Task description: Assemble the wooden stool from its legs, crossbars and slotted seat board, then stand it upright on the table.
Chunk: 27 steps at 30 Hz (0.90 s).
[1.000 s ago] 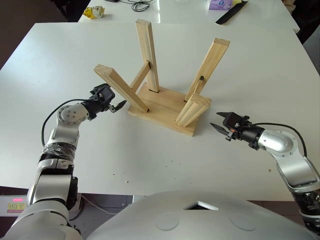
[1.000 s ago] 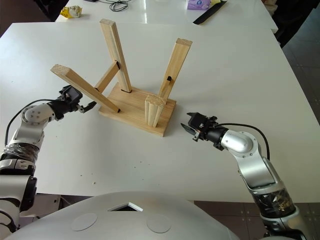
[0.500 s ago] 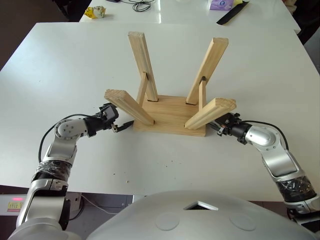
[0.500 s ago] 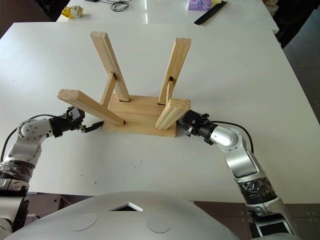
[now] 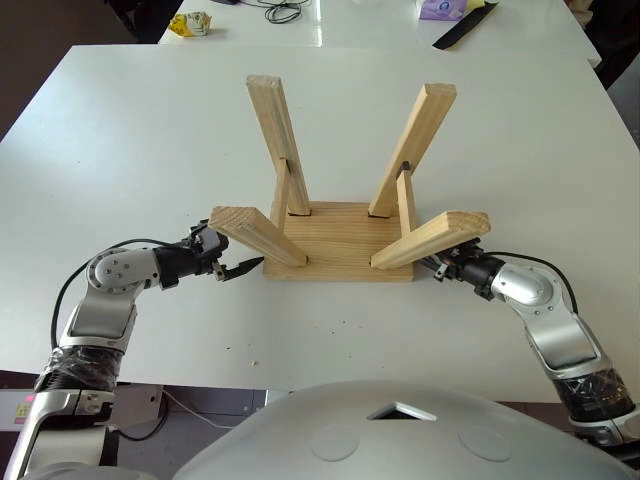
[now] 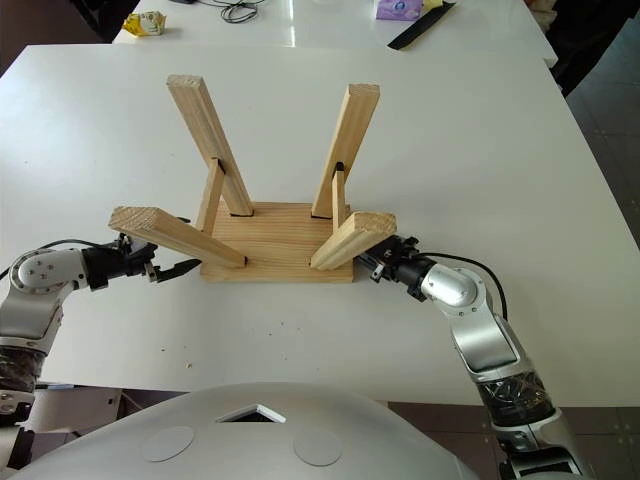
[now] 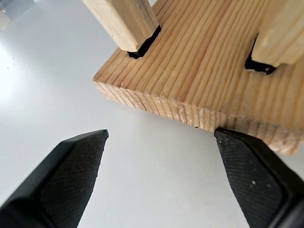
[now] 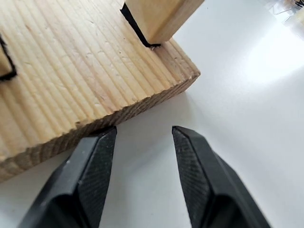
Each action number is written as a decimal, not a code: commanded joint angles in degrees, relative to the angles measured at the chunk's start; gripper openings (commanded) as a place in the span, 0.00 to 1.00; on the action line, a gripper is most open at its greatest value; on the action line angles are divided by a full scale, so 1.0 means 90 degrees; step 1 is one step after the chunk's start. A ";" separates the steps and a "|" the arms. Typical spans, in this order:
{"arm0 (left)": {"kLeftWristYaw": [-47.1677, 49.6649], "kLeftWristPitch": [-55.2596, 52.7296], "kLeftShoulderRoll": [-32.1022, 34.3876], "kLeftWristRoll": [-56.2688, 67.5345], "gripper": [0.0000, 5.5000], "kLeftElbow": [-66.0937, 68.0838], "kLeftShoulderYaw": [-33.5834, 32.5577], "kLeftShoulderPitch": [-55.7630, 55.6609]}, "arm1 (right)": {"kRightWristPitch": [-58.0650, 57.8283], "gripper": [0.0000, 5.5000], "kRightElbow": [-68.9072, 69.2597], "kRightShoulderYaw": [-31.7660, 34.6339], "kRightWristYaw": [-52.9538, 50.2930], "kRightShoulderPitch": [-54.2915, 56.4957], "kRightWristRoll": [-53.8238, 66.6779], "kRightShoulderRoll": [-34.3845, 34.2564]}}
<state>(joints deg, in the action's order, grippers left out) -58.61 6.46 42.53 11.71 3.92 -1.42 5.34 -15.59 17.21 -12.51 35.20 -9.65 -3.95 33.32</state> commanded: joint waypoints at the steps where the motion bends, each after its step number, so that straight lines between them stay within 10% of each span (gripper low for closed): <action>1: 0.0098 -0.0778 0.0180 0.0625 0.76 -0.0953 -0.0540 0.0565 | -0.0492 0.39 0.0551 0.0755 0.0294 -0.0588 0.0652 0.0289; 7: 0.0243 -0.1297 0.0024 0.0953 0.65 -0.1479 -0.0757 0.1048 | -0.1050 0.36 0.0992 0.1614 0.0527 -0.0964 0.1452 0.0395; 20: 0.0786 -0.0628 -0.0155 -0.0106 0.27 -0.0816 -0.0422 0.0927 | -0.1008 0.01 0.1295 0.1113 0.0567 -0.1441 0.1367 0.0341; 27: 0.0309 0.0322 0.0029 -0.0505 0.23 -0.0525 0.0083 0.1239 | -0.0997 0.00 0.1384 0.0746 0.0527 -0.1525 0.1310 0.0331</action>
<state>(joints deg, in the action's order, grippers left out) -54.16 7.38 41.44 8.32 -0.90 -2.01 15.07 -24.72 28.84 -4.90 40.26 -22.81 8.30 36.22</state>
